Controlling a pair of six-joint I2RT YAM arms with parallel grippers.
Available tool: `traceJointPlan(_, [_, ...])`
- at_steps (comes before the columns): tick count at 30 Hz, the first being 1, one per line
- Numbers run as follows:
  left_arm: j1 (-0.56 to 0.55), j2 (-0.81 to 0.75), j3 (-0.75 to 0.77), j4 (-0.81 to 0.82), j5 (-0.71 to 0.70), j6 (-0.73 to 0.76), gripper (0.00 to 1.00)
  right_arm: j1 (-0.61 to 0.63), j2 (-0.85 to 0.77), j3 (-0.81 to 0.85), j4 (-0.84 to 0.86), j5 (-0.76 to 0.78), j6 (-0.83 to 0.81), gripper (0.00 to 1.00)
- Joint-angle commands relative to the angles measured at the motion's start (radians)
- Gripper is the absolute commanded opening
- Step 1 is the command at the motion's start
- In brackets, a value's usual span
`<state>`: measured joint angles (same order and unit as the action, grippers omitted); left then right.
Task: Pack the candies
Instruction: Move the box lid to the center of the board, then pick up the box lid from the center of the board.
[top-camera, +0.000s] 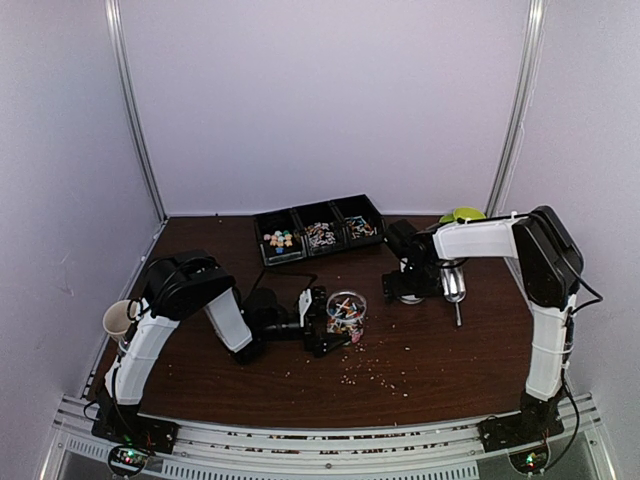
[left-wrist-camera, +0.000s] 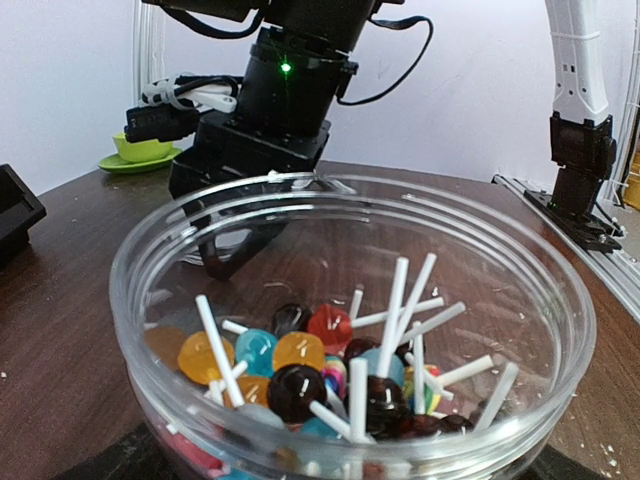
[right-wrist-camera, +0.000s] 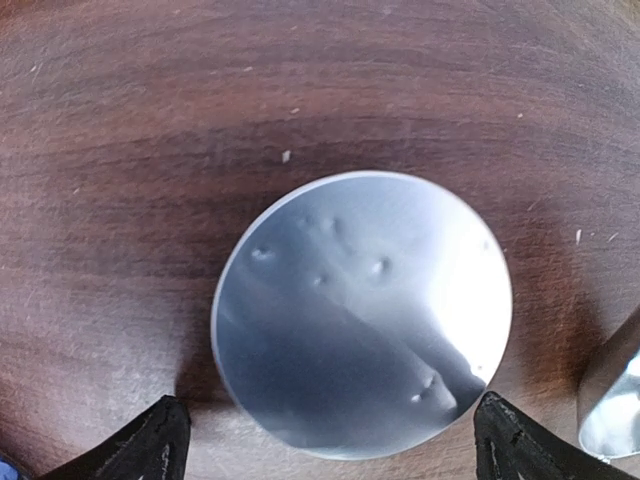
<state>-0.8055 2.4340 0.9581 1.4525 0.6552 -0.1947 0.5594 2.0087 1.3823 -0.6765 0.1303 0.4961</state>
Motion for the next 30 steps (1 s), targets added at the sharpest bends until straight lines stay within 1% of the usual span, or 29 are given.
traceJointPlan(1, [0.006, 0.061, -0.027, -0.105, 0.001, -0.009, 0.96, -0.032, -0.003, -0.020, -0.019, 0.002, -0.014, 0.99])
traceJointPlan(5, [0.006, 0.059, -0.031, -0.098, -0.002, -0.009, 0.96, -0.056, -0.013, -0.023, 0.005, -0.044, -0.008, 1.00])
traceJointPlan(19, [0.005, 0.060, -0.031, -0.095, 0.001, -0.010, 0.96, -0.087, 0.090, 0.106, -0.016, -0.119, -0.017, 0.99])
traceJointPlan(30, [0.006, 0.062, -0.029, -0.096, 0.000, -0.011, 0.96, -0.104, 0.141, 0.179, -0.050, -0.099, -0.012, 1.00])
